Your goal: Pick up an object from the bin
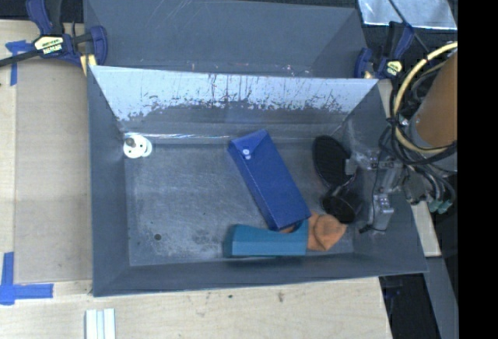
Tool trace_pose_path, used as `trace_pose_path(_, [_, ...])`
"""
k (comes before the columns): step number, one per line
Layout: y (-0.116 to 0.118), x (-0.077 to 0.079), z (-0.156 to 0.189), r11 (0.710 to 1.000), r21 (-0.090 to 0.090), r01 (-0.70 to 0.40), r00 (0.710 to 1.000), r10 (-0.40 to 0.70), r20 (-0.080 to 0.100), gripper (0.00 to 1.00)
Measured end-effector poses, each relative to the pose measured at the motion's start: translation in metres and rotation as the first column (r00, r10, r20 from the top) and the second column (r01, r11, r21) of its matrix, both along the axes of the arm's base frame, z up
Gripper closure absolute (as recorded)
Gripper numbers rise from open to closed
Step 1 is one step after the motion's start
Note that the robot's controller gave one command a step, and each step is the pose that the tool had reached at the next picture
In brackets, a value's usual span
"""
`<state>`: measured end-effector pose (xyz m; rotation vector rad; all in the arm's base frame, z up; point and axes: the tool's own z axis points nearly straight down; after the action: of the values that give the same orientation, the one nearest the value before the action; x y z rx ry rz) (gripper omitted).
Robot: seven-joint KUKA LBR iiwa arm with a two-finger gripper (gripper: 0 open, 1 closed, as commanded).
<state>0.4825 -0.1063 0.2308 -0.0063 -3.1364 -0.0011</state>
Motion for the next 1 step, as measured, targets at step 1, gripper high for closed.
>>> trace_pose_path(1, [0.0006, 0.0016, 0.0045, 1.0, -0.002, -0.004, 1.0, 0.004, 0.009, 0.0])
